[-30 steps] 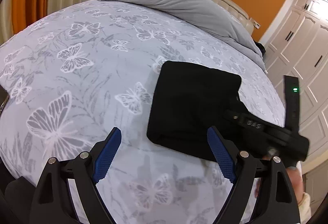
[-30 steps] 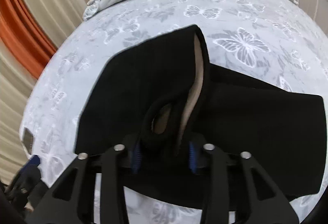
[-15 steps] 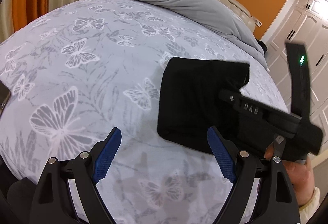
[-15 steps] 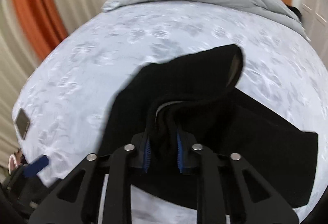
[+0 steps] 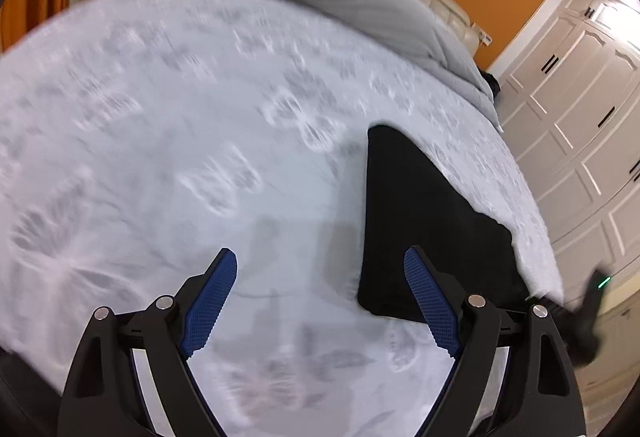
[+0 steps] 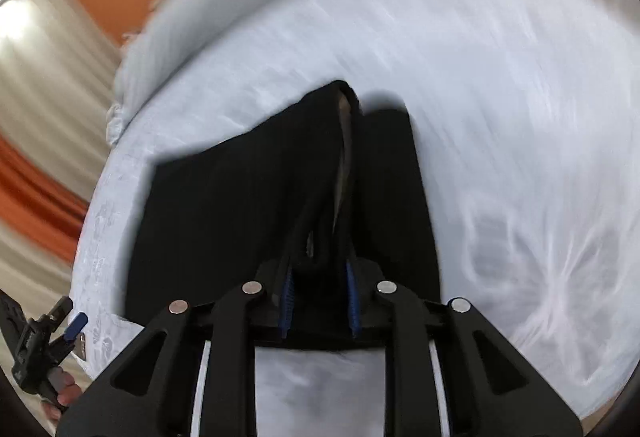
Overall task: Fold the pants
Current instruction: 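Grasp the folded black pants with the left gripper while the right gripper holds the other end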
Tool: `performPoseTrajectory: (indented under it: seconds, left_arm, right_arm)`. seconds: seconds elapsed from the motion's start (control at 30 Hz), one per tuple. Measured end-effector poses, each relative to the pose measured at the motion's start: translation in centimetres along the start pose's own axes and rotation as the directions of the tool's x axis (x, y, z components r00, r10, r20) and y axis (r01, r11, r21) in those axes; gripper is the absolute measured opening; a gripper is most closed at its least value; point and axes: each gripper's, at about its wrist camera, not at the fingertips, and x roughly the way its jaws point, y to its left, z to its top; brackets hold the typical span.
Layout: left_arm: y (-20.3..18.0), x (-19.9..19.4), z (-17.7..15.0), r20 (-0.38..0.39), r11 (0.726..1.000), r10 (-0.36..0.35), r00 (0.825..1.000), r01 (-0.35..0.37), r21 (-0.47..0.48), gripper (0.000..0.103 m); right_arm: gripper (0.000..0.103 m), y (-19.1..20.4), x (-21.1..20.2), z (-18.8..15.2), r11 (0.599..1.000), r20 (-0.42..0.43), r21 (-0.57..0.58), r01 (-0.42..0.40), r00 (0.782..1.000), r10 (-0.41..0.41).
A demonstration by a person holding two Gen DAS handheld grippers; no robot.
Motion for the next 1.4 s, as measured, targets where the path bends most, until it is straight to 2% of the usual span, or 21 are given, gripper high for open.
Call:
performPoseTrajectory:
  seconds: [0.03,0.13,0.2,0.23,0.3,0.4,0.43,0.47,0.5,0.53,0.57,0.6,0.73,0.83,0.9,0.97,1.0,1.1,1.27,1.33,1.4]
  left_arm:
    - [-0.5,1.1,0.1,-0.031,1.0,-0.012,0.999,0.012,-0.014,0.083]
    - [-2.3,3.2,0.6,-0.075,0.999,-0.045,0.996,0.045,-0.005,0.083]
    - [-3.2,4.7,1.0,-0.086,0.999,-0.047,0.995,0.048,0.011,0.087]
    - [-3.6,5.9,1.3,-0.103,0.999,-0.04,0.994,0.042,0.012,0.087]
    - [-4.0,8.2,1.7,-0.148,0.998,-0.058,0.987,0.056,-0.014,0.087]
    - [-4.3,12.2,1.6,-0.242,0.994,-0.097,0.965,0.082,-0.073,0.087]
    - [-4.2,13.2,1.5,-0.243,0.99,-0.125,0.962,0.106,-0.093,0.089]
    - [-4.2,13.4,1.6,-0.217,0.988,-0.138,0.966,0.12,-0.092,0.092]
    - [-4.4,13.4,1.7,-0.19,0.988,-0.145,0.971,0.132,-0.078,0.081]
    - [-4.4,13.2,2.0,-0.173,0.984,-0.17,0.97,0.16,-0.072,0.059]
    - [-4.4,13.0,2.2,-0.183,0.979,-0.2,0.962,0.188,-0.084,0.023]
    - [-4.1,12.3,2.4,-0.184,0.974,-0.219,0.958,0.202,-0.106,0.018]
    - [-3.8,6.2,2.9,-0.154,0.963,-0.268,0.951,0.257,-0.085,0.017]
    - [-2.6,1.4,1.5,-0.142,0.981,-0.196,0.97,0.195,-0.024,0.018]
    - [-0.2,0.7,-0.6,-0.172,0.993,-0.117,0.978,0.113,-0.032,0.027]
    - [1.9,1.9,-2.3,-0.219,0.998,-0.046,0.975,0.035,-0.055,0.033]
    - [2.8,2.0,-3.2,-0.221,0.997,-0.021,0.975,0.003,-0.081,0.035]
    - [3.5,-0.2,-4.0,-0.128,0.992,-0.028,0.991,0.012,-0.125,0.039]
    - [-0.2,-2.9,-3.1,-0.016,0.999,0.032,0.999,-0.032,0.036,0.049]
    - [-1.4,-3.6,-3.3,0.015,0.997,0.026,1.0,-0.027,0.071,0.054]
    - [-2.1,-4.1,-3.6,0.028,0.995,0.031,0.999,-0.033,0.099,0.06]
  right_arm:
    - [0.024,-0.5,-0.7,0.1,0.998,0.024,0.026,-0.051,0.998,0.05]
    - [0.043,0.5,-2.4,0.8,0.999,0.105,-0.038,0.004,0.994,0.0]
    - [0.088,0.8,-2.7,1.3,0.997,0.143,-0.062,0.042,0.989,-0.033]
    - [0.089,1.0,-2.5,1.4,0.994,0.158,-0.081,0.072,0.986,-0.059]
    - [0.089,0.7,-1.3,1.6,0.989,0.13,-0.105,0.104,0.987,-0.09]
    - [0.089,-0.3,1.8,1.9,0.993,0.008,-0.073,0.089,0.996,-0.089]
    - [0.086,-0.2,2.3,1.9,0.993,0.0,-0.074,0.097,0.995,-0.097]
    - [0.072,0.3,2.5,2.0,0.991,0.001,-0.099,0.094,0.996,-0.094]
    - [0.05,0.6,2.4,1.9,0.992,0.006,-0.112,0.062,0.998,-0.061]
    - [0.044,1.1,1.9,1.9,0.994,0.012,-0.111,0.025,1.0,-0.024]
    - [0.039,1.4,1.5,1.8,0.994,0.016,-0.108,0.014,1.0,-0.013]
    - [0.038,1.8,0.9,1.7,0.995,0.023,-0.1,-0.004,1.0,0.007]
    - [0.036,4.2,-2.1,0.3,0.985,0.03,-0.104,-0.134,0.99,0.138]
    - [0.037,5.0,-2.5,-2.7,0.978,-0.042,-0.114,-0.176,0.984,0.172]
    - [0.051,5.0,-1.0,-4.5,0.982,-0.09,-0.16,-0.096,0.993,0.082]
    - [0.067,4.6,-1.0,-5.9,0.987,-0.061,-0.163,0.012,0.998,-0.022]
    - [0.068,4.7,-2.0,-6.1,0.989,-0.027,-0.147,0.015,0.999,-0.019]
    - [0.068,6.8,-5.3,-5.7,0.977,0.095,-0.202,0.067,0.994,-0.048]
    - [0.076,10.3,-2.9,-4.5,0.936,0.046,-0.336,0.099,0.995,-0.089]
    - [0.064,10.3,0.2,-5.2,0.926,-0.027,-0.366,0.091,0.994,-0.109]
    - [0.027,10.5,1.3,-5.6,0.917,-0.035,-0.381,0.117,0.989,-0.141]
